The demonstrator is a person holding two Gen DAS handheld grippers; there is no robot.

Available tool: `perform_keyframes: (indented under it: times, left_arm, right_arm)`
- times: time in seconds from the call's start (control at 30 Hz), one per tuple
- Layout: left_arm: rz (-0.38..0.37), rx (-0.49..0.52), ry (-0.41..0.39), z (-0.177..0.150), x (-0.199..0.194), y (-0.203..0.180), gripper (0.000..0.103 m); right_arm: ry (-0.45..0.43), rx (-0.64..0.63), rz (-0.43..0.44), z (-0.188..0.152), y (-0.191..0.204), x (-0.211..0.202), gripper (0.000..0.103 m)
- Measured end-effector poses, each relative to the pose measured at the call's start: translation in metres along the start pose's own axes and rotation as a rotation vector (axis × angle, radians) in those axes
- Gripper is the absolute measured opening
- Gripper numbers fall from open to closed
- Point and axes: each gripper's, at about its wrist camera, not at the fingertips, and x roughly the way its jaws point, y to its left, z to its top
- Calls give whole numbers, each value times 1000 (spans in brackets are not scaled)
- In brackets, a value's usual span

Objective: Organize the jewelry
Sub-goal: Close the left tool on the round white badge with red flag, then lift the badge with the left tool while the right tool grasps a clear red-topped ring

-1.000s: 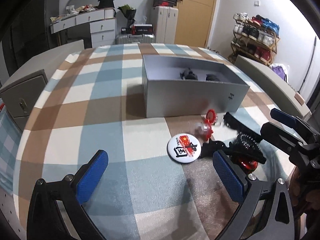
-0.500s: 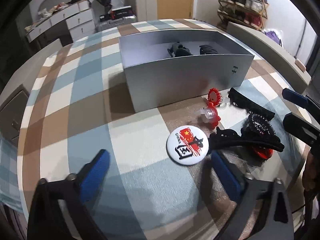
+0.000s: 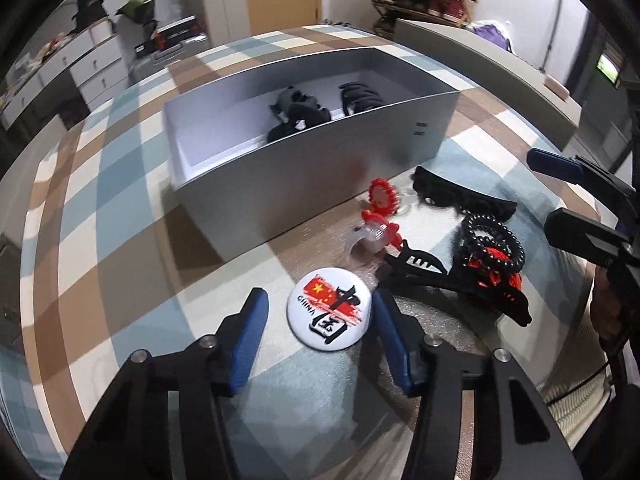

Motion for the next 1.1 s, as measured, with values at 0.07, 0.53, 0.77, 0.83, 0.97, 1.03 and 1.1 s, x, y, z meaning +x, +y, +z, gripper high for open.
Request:
perform_keyframes:
  times: [0.07,0.53,0.77,0.83,0.97,1.03,1.1]
  left_arm:
    - [-13,22,3,2,1,0,46]
    - [-14,4,10,-2,-3,3,37]
    - [-15,-117,-39,-11,-18,21,37]
    - [7,-139,-51,-14,-21,25,37]
    - [22,-195,-78,-20,-30,36,37]
    - [23,-222,-95,-24,-35,40,37]
    - [31,-244,-113,-28,-39,42,37]
  right_arm:
    - [0,-4,-2,0,0,-1,103]
    - [22,37,54,7,-2,-1,103]
    - [109,111,241,21,6,21,101]
    - [136,105,262,24,13,30,101]
    - [176,75,268,28,28,45,94]
    - [204,67,270,31,35,53,93]
    - [232,52,280,33,42,62,89]
